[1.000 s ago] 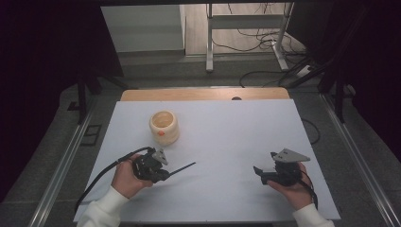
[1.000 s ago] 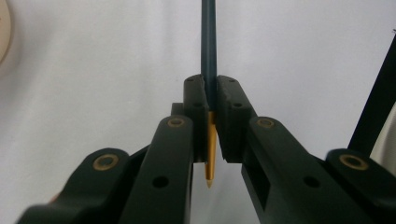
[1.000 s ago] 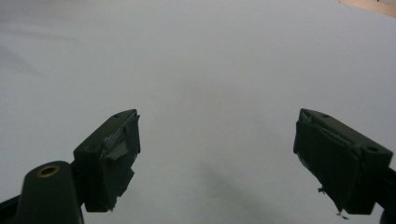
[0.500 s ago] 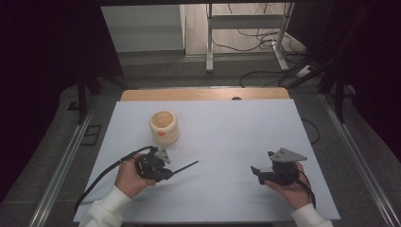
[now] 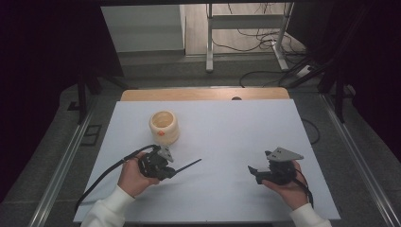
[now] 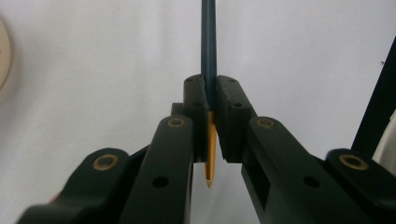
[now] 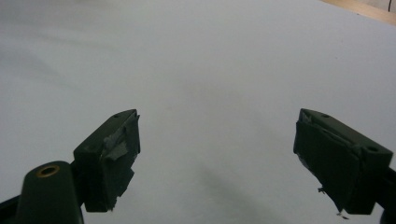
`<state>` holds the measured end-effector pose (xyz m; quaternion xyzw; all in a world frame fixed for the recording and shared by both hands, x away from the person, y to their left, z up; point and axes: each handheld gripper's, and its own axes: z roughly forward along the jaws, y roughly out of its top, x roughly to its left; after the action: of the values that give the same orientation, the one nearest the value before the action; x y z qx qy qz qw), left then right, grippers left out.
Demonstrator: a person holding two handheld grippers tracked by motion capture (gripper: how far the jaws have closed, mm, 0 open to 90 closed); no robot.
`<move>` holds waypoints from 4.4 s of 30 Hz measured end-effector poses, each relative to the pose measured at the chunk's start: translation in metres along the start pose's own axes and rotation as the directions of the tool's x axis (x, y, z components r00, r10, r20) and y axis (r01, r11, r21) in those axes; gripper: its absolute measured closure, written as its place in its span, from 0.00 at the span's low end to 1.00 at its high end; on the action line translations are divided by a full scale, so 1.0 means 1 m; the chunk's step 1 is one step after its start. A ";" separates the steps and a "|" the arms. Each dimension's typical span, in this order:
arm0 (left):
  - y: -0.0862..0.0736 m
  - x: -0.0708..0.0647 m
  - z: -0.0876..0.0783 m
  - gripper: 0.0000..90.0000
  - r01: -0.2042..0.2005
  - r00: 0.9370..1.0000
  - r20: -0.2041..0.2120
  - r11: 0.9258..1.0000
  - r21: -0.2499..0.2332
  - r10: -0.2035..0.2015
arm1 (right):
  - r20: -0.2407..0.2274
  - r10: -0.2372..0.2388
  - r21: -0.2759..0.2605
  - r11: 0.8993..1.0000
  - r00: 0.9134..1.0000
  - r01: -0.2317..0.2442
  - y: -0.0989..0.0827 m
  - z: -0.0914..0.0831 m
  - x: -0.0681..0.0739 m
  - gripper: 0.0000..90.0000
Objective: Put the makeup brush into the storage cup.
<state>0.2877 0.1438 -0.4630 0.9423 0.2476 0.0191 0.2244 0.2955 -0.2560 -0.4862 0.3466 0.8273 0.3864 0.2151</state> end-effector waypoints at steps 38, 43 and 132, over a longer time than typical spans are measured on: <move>0.025 -0.001 0.006 0.93 -0.005 1.000 0.020 0.999 -0.034 0.006 | -0.035 -0.062 0.000 0.998 0.997 0.062 0.020 0.011 0.014 0.14; 0.028 0.000 0.008 0.93 -0.003 1.000 0.023 0.999 -0.033 0.004 | -0.046 -0.086 0.006 0.996 0.995 0.086 0.024 0.014 0.018 0.13; 0.059 -0.006 0.033 0.93 -0.046 0.998 0.050 0.999 0.010 0.046 | -0.192 -0.394 0.068 0.908 0.899 0.413 0.075 0.076 0.085 0.22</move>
<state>0.3137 0.0817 -0.4668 0.9492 0.2203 -0.0005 0.2246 0.3168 -0.1217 -0.4803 0.1434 0.9162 0.3171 0.1986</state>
